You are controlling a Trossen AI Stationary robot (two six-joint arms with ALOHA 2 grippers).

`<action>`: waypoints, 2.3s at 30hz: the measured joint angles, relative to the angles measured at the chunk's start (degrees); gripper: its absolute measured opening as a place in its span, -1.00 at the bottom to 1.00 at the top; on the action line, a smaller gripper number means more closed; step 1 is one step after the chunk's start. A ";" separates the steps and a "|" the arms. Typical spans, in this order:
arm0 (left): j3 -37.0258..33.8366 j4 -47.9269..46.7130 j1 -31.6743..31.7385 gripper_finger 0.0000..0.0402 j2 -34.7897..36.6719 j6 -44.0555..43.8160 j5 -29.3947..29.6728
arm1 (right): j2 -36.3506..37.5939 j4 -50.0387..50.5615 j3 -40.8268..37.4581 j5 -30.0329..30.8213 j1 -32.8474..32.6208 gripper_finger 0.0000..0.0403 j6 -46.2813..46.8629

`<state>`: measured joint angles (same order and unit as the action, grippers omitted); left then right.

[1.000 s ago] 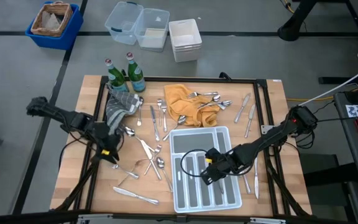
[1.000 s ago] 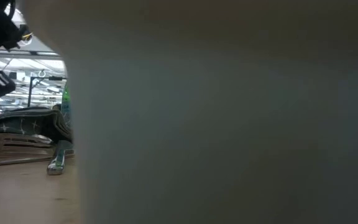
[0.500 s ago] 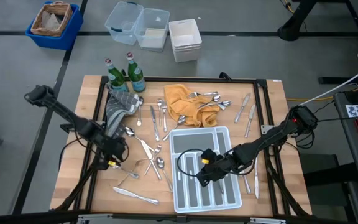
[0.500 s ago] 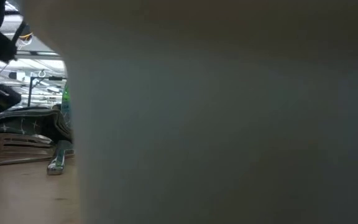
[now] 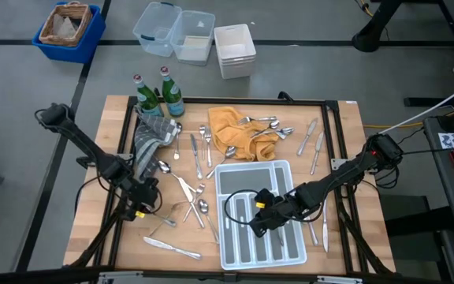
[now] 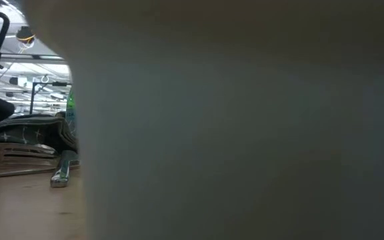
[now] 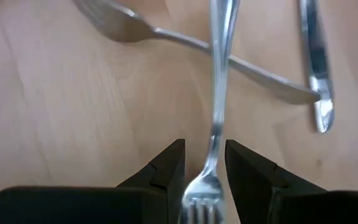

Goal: Sort silverware
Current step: Put the fork into the silverware tray

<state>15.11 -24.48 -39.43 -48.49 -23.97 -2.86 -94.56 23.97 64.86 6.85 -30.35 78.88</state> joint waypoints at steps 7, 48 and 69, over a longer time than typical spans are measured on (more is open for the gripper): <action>0.02 1.12 -2.57 -0.48 -3.39 0.21 0.36 | 0.00 0.06 0.00 0.19 0.00 -0.54 -0.01; 9.05 4.59 -1.00 -0.95 -2.44 3.17 4.53 | 0.00 -25.91 0.00 1.32 13.94 -0.54 -29.07; 12.63 21.48 24.21 -0.93 -2.49 -22.01 -11.96 | 0.00 -40.82 0.00 -3.42 18.03 -0.54 -80.82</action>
<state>27.75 -3.00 -15.22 -50.98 -45.98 -14.82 -94.56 -16.84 64.86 3.43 -12.32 -1.94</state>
